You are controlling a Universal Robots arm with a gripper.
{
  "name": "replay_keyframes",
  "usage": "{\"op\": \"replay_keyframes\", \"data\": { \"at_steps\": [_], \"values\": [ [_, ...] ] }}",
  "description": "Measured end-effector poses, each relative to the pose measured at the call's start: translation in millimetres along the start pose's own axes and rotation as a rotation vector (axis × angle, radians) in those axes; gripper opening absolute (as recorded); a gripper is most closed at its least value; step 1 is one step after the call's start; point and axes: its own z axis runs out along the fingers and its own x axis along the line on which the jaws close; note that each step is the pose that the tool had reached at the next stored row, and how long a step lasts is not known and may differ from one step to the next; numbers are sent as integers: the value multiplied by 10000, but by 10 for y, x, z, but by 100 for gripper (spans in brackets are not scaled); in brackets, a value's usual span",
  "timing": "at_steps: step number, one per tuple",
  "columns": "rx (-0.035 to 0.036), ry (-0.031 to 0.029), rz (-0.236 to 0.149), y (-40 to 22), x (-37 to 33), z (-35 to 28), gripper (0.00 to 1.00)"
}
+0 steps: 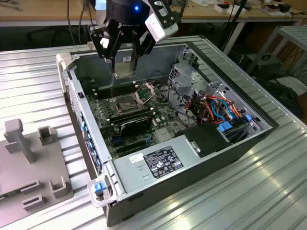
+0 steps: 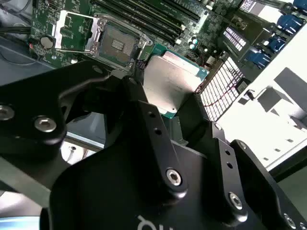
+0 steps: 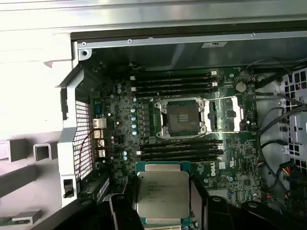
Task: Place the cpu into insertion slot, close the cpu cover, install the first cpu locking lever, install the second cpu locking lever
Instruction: 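Place the cpu into insertion slot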
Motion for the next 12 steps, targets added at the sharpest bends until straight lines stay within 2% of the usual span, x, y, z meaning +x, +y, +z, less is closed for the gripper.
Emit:
{"op": "replay_keyframes", "data": {
  "at_steps": [12],
  "values": [
    [1,0,0,0,0,0,54]
  ]
}}
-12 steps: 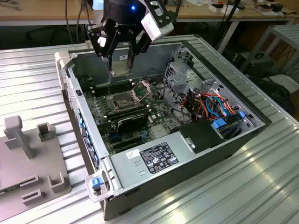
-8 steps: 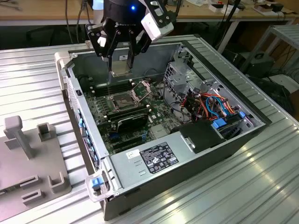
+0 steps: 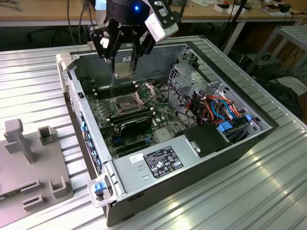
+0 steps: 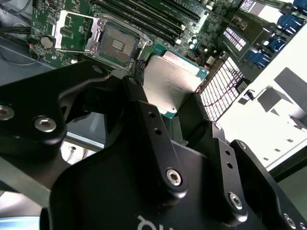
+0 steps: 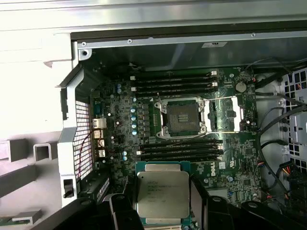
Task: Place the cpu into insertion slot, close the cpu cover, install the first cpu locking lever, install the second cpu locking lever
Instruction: 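Place the cpu into insertion slot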
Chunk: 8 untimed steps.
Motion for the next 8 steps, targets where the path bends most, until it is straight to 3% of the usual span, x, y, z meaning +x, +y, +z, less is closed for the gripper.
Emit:
{"op": "replay_keyframes", "data": {
  "at_steps": [3,8],
  "values": [
    [0,-1,27,0,0,0,54],
    [23,-43,962,1,-2,16,54]
  ]
}}
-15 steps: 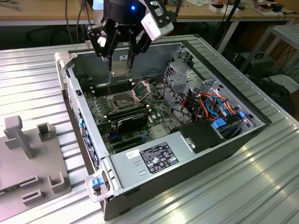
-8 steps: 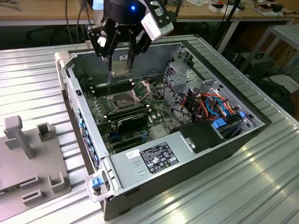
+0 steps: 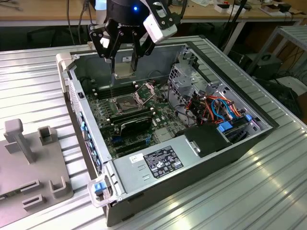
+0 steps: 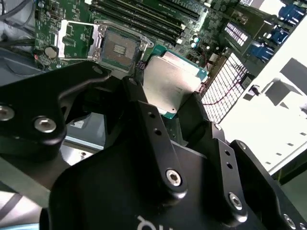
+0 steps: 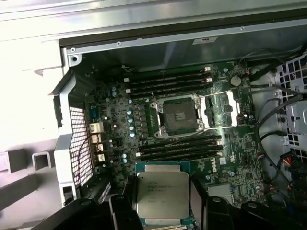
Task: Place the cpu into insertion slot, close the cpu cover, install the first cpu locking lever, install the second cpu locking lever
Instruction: 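Place the cpu into insertion slot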
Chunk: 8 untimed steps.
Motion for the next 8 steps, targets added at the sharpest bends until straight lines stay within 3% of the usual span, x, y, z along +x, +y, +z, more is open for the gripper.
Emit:
{"op": "replay_keyframes", "data": {
  "at_steps": [3,8],
  "values": [
    [18,-26,555,1,0,7,54],
    [22,-35,726,56,-31,22,54]
  ]
}}
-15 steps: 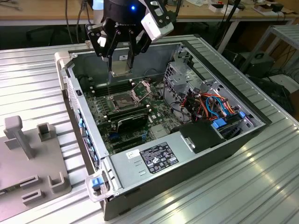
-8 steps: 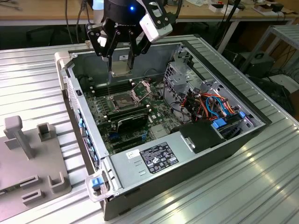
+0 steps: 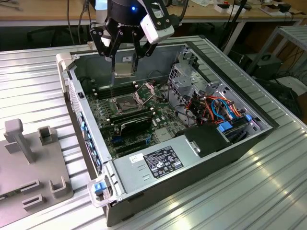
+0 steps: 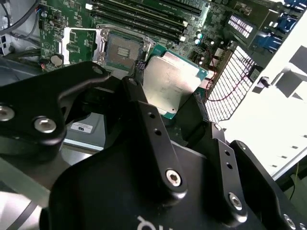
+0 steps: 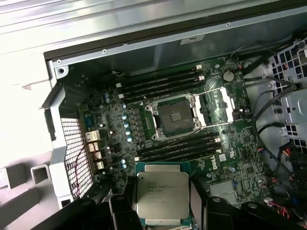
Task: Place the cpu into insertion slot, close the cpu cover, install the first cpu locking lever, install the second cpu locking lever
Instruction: 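Place the cpu into insertion slot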
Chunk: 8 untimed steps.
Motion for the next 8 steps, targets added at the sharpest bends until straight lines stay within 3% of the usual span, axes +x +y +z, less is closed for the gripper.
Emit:
{"op": "replay_keyframes", "data": {
  "at_steps": [4,8],
  "values": [
    [17,-28,662,8,-26,36,54],
    [26,-41,961,26,-36,50,54]
  ]
}}
